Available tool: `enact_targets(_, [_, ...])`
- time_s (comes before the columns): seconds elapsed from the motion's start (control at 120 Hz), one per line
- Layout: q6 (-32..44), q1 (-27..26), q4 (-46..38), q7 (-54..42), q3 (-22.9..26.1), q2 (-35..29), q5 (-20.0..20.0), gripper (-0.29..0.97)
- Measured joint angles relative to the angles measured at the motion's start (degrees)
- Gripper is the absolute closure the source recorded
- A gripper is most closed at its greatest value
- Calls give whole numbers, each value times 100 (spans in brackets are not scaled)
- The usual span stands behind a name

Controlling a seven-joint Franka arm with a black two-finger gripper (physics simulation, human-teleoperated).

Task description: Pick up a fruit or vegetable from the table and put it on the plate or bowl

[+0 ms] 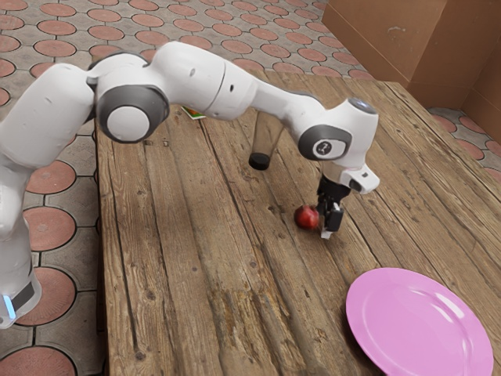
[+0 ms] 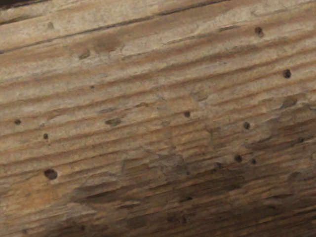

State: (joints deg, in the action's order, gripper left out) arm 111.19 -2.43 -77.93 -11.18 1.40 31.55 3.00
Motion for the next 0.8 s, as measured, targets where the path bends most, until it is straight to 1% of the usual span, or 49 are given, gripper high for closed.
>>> enact_targets(0.117, [-326, -9, 59, -5, -22, -178, -7, 2])
enact_targets(0.208, [-732, -30, 71, -8, -193, -417, -4, 2])
enact_targets(0.317, [-1182, -41, 67, -10, -243, -531, -4, 2])
enact_targets(0.533, [-1968, -337, 40, -7, -242, -638, 92, 3])
enact_targets(0.675, [-2194, -348, 24, 1, -361, -614, 108, 3])
enact_targets(0.8, [-1989, -352, 49, 6, -376, -610, 98, 3])
